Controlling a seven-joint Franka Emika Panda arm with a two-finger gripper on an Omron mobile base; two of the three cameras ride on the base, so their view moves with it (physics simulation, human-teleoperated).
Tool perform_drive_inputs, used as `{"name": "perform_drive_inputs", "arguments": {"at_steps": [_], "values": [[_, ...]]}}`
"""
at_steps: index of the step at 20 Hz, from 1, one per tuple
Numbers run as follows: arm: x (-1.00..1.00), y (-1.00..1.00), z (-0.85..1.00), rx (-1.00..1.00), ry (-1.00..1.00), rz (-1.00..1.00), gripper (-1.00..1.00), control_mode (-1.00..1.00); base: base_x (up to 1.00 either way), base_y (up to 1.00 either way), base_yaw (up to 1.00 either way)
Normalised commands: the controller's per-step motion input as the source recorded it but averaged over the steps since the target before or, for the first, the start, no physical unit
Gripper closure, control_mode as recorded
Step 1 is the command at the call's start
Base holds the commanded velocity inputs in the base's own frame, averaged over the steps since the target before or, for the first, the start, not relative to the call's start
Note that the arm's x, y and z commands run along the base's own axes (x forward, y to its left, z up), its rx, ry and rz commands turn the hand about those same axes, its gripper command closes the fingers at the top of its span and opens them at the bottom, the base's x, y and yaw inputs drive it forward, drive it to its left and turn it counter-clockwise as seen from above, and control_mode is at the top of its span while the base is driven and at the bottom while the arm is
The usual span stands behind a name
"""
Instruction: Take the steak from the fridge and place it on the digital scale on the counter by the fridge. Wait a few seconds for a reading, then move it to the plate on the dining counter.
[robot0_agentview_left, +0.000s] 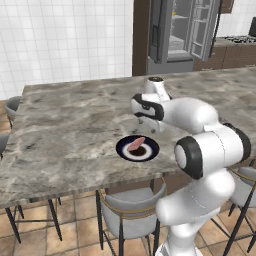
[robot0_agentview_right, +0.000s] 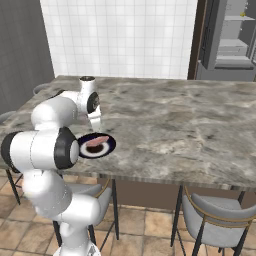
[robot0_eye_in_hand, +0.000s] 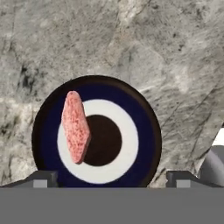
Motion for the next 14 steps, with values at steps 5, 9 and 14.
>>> {"name": "perform_drive_inputs", "arguments": {"at_steps": [5,9,14], "values": [[-1.0,-0.63,0.25,0.19,0.02,0.0,-1.0,-1.0,0.0,0.0,0.0],[-1.0,-0.46,0.08,0.07,0.09,0.02,-1.0,-1.0,0.0,0.0,0.0],[-1.0,-0.24,0.14,0.0,0.0,0.16,-1.0,-1.0,0.0,0.0,0.0]]}}
